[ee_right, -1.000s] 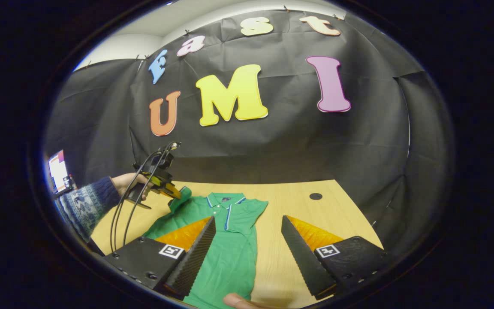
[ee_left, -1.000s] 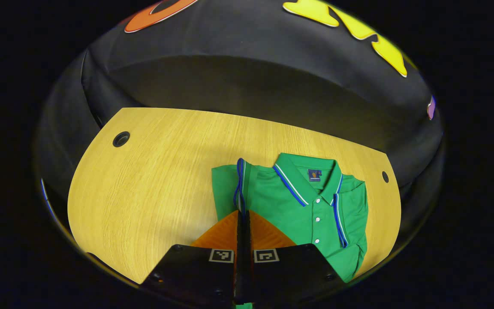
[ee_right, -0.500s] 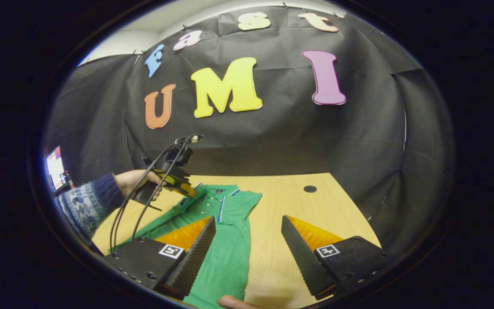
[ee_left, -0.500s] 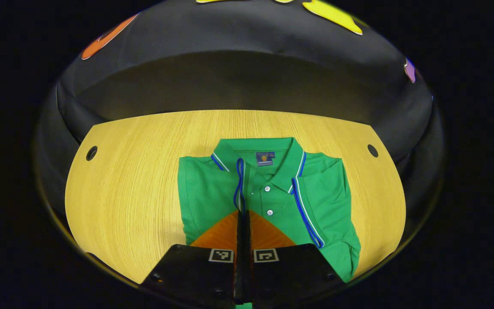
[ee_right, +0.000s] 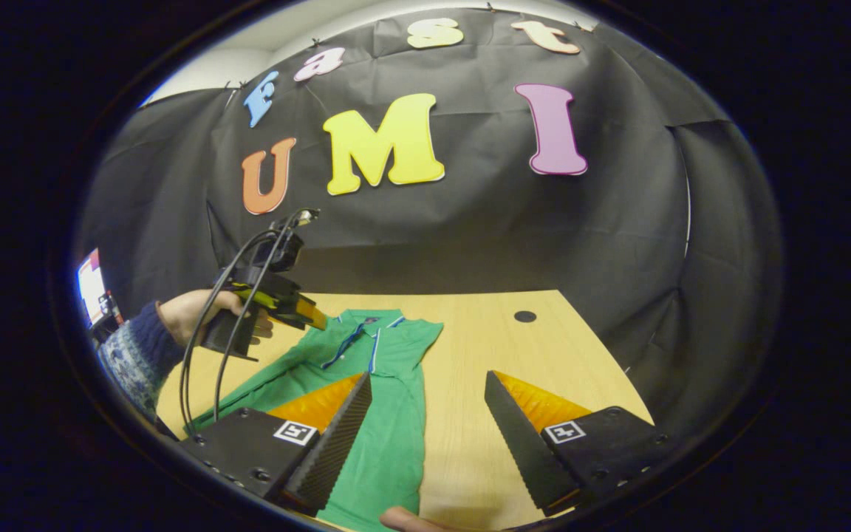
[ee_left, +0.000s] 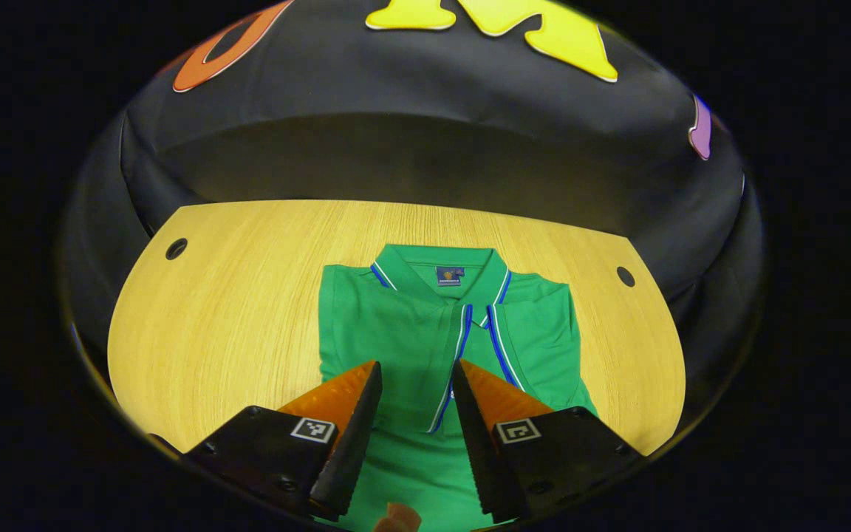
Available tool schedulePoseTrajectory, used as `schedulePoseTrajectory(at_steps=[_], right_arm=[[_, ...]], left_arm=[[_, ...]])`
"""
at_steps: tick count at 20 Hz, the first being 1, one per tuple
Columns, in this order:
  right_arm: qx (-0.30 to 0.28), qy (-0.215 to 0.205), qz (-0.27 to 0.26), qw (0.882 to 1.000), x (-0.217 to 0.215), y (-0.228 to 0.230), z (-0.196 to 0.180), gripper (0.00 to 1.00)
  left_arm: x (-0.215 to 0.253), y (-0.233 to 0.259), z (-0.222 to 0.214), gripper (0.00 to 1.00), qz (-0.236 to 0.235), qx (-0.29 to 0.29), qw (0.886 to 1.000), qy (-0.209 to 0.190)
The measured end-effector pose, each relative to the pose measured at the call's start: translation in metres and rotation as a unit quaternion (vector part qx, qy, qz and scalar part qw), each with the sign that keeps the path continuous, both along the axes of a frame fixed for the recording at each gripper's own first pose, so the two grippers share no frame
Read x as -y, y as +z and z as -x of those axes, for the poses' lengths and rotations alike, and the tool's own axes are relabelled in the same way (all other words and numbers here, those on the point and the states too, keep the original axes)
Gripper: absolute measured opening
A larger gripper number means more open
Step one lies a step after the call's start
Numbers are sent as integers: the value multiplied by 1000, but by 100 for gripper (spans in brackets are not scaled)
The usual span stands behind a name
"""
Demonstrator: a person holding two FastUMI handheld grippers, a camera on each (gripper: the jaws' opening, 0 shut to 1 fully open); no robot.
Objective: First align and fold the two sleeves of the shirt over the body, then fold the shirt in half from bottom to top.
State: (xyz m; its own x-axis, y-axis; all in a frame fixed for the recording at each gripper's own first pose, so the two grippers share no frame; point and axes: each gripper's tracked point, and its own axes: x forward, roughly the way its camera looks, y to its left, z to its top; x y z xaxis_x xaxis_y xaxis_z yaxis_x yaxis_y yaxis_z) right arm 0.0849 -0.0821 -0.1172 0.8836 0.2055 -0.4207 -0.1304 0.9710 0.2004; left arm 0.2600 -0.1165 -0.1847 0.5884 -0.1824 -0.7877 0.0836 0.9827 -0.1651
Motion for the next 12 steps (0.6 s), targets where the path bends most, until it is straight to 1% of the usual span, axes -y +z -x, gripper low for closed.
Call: schedulePoseTrajectory(at_steps=[1,2,3,4,5,6,8,9,10,12], right_arm=[[3,-1,4,1000,-2,2,5,92],[7,-1,6,1000,-5,5,11,92],[9,-1,7,1000,-9,6,16,92],[12,3,8,1000,-13,8,23,92],[14,5,11,1000,-18,8,31,92],[17,6,16,1000,-21,8,38,92],[21,7,21,1000,-27,9,53,92],[20,10,24,999,-30,8,63,96],[18,8,26,999,-32,8,71,96],[13,2,28,1000,-31,8,89,96]], left_arm=[[-6,9,7,68,-9,13,1000,1],[-11,19,14,69,-16,30,999,-3],[-14,30,21,82,-19,48,999,-4],[-16,41,29,82,-22,69,997,-8],[-16,53,41,73,-22,87,996,-11],[-16,63,53,84,-23,103,994,-15],[-18,79,82,89,-27,125,991,-25],[-23,87,96,92,-31,139,990,-25],[-28,93,113,92,-36,150,988,-27],[-39,95,152,97,-55,154,986,-43]])
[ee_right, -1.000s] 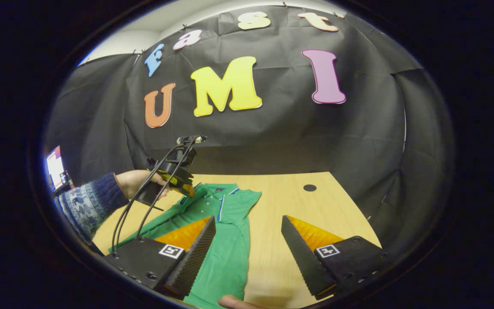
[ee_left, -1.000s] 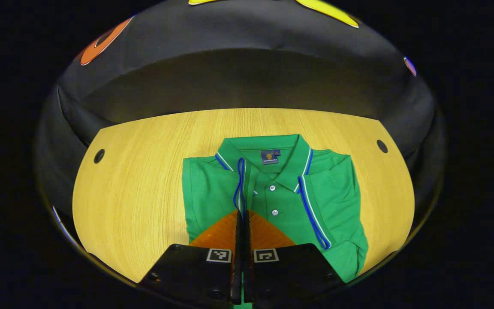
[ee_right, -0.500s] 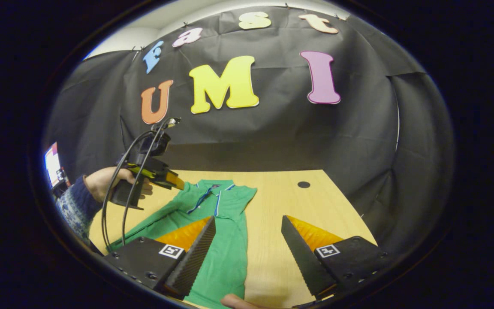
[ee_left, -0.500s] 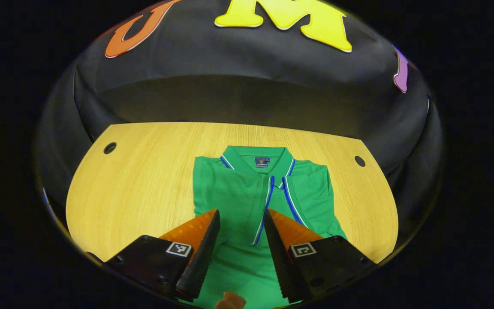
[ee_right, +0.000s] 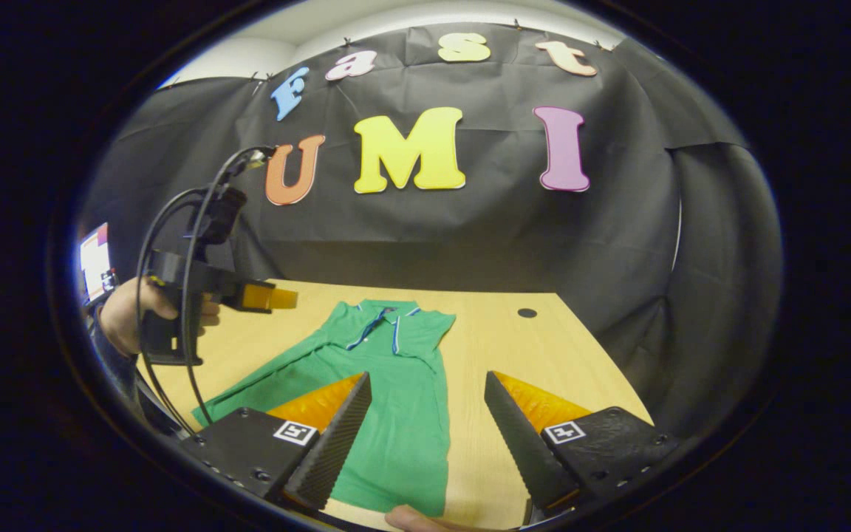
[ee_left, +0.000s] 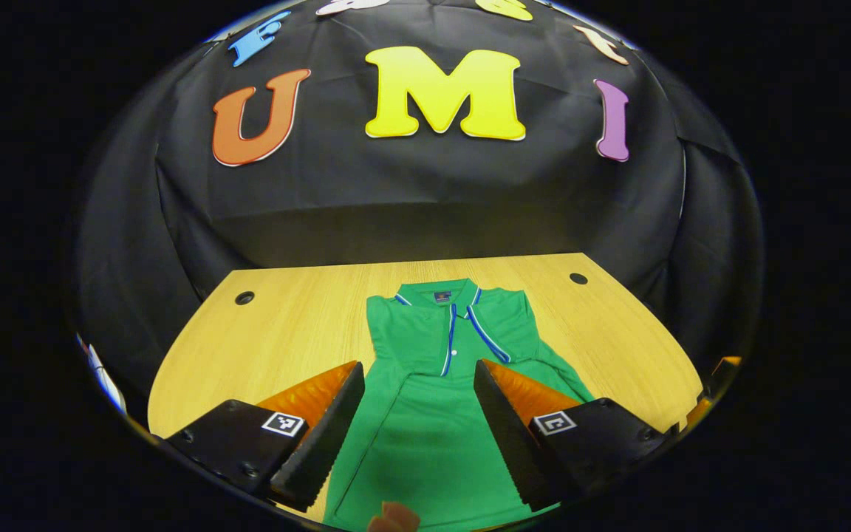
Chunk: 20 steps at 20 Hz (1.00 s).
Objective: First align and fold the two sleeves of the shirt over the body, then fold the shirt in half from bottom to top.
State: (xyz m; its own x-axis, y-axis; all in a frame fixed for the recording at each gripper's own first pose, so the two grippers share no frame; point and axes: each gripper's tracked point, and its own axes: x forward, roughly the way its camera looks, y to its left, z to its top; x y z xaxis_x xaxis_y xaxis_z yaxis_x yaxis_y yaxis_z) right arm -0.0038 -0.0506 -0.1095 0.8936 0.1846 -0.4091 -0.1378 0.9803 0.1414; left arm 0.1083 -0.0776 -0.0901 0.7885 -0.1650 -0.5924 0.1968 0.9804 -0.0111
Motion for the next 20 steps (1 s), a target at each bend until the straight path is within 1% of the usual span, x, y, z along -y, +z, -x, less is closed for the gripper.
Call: schedulePoseTrajectory(at_steps=[2,4,5,7,9,10,11,12,13,14,15,16,17,18,19,20], right_arm=[[-4,5,-1,1000,-5,0,18,95],[0,2,6,1000,-3,2,32,96],[4,2,13,1000,-3,3,37,95],[5,4,29,1000,-6,-1,46,95],[-10,11,30,999,-14,-11,51,96],[-24,15,22,999,-17,-18,54,92],[-39,19,15,999,-20,-25,54,96],[-59,21,10,998,-21,-35,52,95],[-79,20,5,997,-20,-45,51,95],[-102,19,3,995,-18,-56,50,96],[-122,22,-3,992,-16,-66,50,97],[-139,19,1,990,-9,-77,50,95],[-155,10,7,988,2,-87,48,96],[-174,-1,14,985,11,-99,48,96],[-195,-11,21,980,18,-111,51,95],[-219,-17,28,975,23,-122,54,96]], left_arm=[[-17,-7,36,97,-30,-7,1000,-3],[-33,-11,66,97,-47,-9,999,4],[-41,-11,79,97,-50,-10,999,12],[-48,-13,106,97,-39,-13,999,17],[-58,-22,130,97,-35,-21,999,21],[-65,-30,141,97,-37,-28,999,24],[-68,-41,149,97,-39,-41,998,20],[-73,-56,160,97,-47,-66,997,18],[-80,-73,170,100,-49,-96,994,19],[-83,-88,175,98,-45,-126,991,18],[-87,-102,183,98,-39,-155,987,20],[-91,-113,191,98,-33,-185,982,24],[-94,-123,198,98,-31,-208,977,22],[-99,-127,203,100,-32,-223,974,24],[-104,-130,204,98,-34,-232,972,30],[-105,-133,203,98,-31,-242,969,34]])
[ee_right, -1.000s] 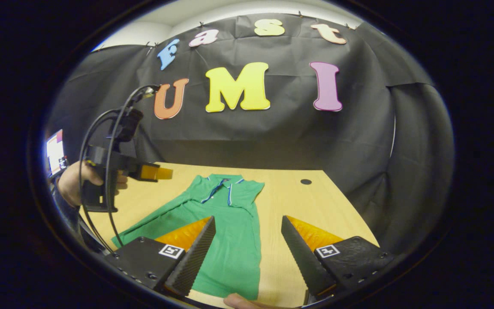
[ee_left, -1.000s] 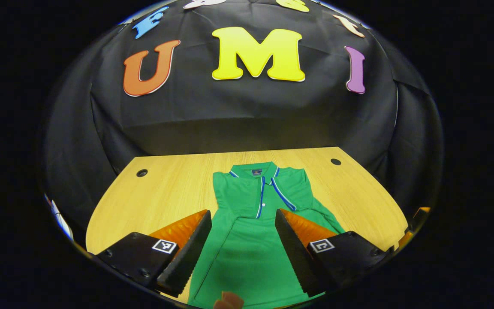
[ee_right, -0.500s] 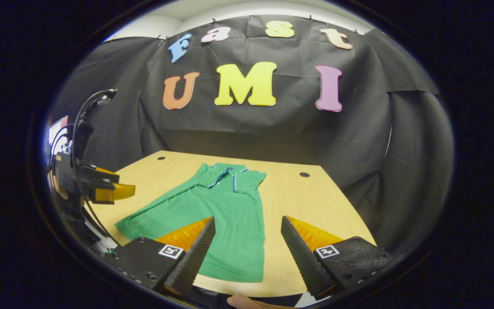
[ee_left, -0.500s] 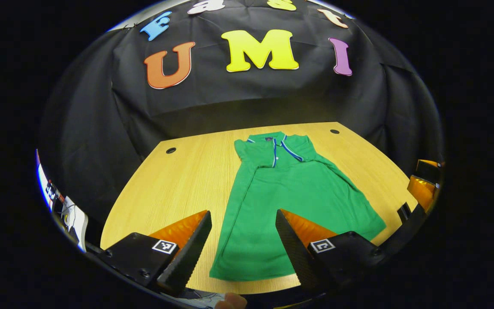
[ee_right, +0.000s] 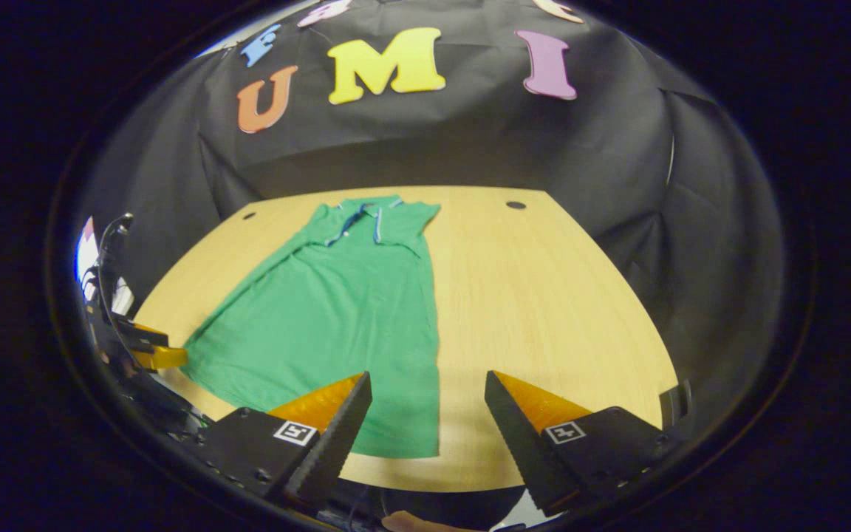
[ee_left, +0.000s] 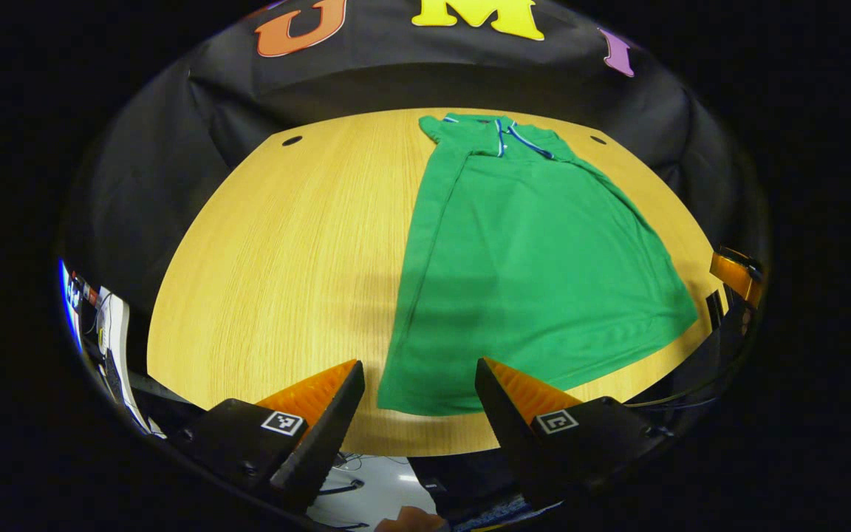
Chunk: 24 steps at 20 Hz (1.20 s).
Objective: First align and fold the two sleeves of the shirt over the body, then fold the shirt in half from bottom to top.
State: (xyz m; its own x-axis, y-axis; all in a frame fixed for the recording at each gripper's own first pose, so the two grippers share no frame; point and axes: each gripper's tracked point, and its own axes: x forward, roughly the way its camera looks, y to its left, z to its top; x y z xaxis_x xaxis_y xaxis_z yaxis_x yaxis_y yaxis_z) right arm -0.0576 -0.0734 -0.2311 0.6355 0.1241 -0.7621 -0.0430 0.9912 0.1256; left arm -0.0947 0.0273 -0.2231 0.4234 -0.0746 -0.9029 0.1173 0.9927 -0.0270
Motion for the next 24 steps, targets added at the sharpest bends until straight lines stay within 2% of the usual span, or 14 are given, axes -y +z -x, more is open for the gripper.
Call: schedulePoseTrajectory(at_steps=[4,5,6,8,9,10,12,15,17,19,20,21,22,24], right_arm=[[-57,24,-8,998,-19,-23,8,96],[-58,29,0,998,-20,-27,7,93],[-60,32,16,998,-19,-32,5,96],[-70,38,41,996,-19,-44,6,96],[-78,42,44,995,-22,-52,6,92],[-90,44,43,994,-23,-58,8,96],[-98,42,20,994,-28,-59,9,97],[-101,37,11,994,-24,-62,9,90],[-101,39,8,994,-24,-62,9,83],[-108,29,2,994,-25,-62,11,66],[-110,28,2,994,-26,-62,11,57],[-114,31,-4,993,-30,-62,12,57],[-115,32,-5,993,-31,-62,14,43],[-115,31,-5,993,-31,-61,15,39]], left_arm=[[2,-14,3,98,24,-39,999,2],[2,-16,3,98,26,-44,999,1],[0,-17,2,98,24,-49,998,4],[1,-19,2,97,22,-51,998,5],[3,-19,1,96,22,-49,999,2],[2,-19,1,95,20,-48,999,-1],[4,-18,0,93,20,-48,999,-5],[10,-17,1,81,21,-48,999,-9],[15,-17,2,74,23,-40,999,-15],[22,-17,2,67,25,-32,999,-23],[24,-17,4,57,26,-28,999,-26],[26,-16,5,51,27,-26,999,-28],[27,-17,5,47,27,-23,999,-31],[33,-17,4,38,34,-17,999,-38]])
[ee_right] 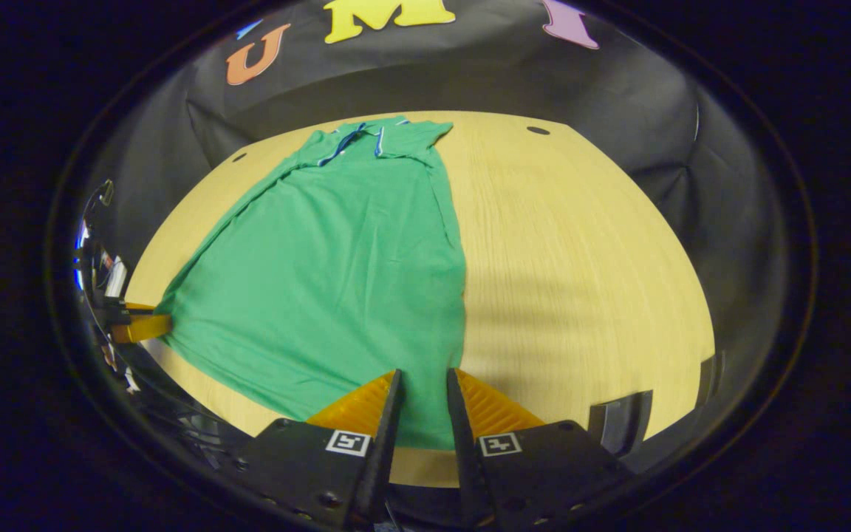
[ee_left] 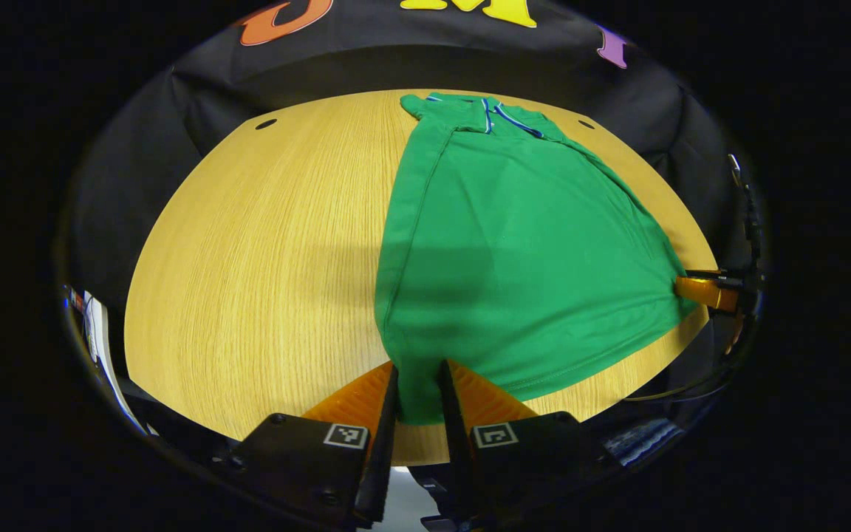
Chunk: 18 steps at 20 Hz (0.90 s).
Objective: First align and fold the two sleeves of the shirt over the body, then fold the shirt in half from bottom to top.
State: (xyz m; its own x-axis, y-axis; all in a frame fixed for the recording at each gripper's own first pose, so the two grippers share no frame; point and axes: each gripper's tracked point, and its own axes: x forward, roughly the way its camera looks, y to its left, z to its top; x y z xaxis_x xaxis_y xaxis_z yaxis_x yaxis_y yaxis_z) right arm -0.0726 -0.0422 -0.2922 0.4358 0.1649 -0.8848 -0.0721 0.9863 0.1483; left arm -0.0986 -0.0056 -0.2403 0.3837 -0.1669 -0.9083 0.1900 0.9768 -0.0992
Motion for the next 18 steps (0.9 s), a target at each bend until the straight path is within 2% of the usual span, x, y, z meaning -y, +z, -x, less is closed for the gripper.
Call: schedulePoseTrajectory(at_steps=[1,2,3,4,5,6,8,10,13,18], right_arm=[[-1,-4,-2,1000,0,0,-1,37],[-9,-4,-33,999,-7,1,-1,39],[-25,-9,-62,998,-15,1,4,23],[-20,-14,-74,997,-14,2,-1,7],[-24,-12,-82,996,-13,4,0,7],[-23,-19,-97,995,-14,-1,-3,0],[-24,-24,-111,993,-13,0,-4,0],[-7,-20,-91,996,-6,2,-7,0],[30,-15,-89,995,-7,19,-14,0],[83,-9,-92,992,-13,55,-27,0]], left_arm=[[4,1,1,28,5,3,1000,1],[7,2,0,20,8,5,1000,3],[10,3,-1,11,9,7,1000,3],[12,4,-3,9,12,11,1000,1],[14,6,-5,7,16,16,1000,0],[12,7,0,7,22,20,1000,1],[14,11,-3,5,36,33,999,3],[14,10,-5,5,40,52,998,2],[10,26,-15,5,37,113,993,8],[11,80,-54,5,19,252,967,17]])
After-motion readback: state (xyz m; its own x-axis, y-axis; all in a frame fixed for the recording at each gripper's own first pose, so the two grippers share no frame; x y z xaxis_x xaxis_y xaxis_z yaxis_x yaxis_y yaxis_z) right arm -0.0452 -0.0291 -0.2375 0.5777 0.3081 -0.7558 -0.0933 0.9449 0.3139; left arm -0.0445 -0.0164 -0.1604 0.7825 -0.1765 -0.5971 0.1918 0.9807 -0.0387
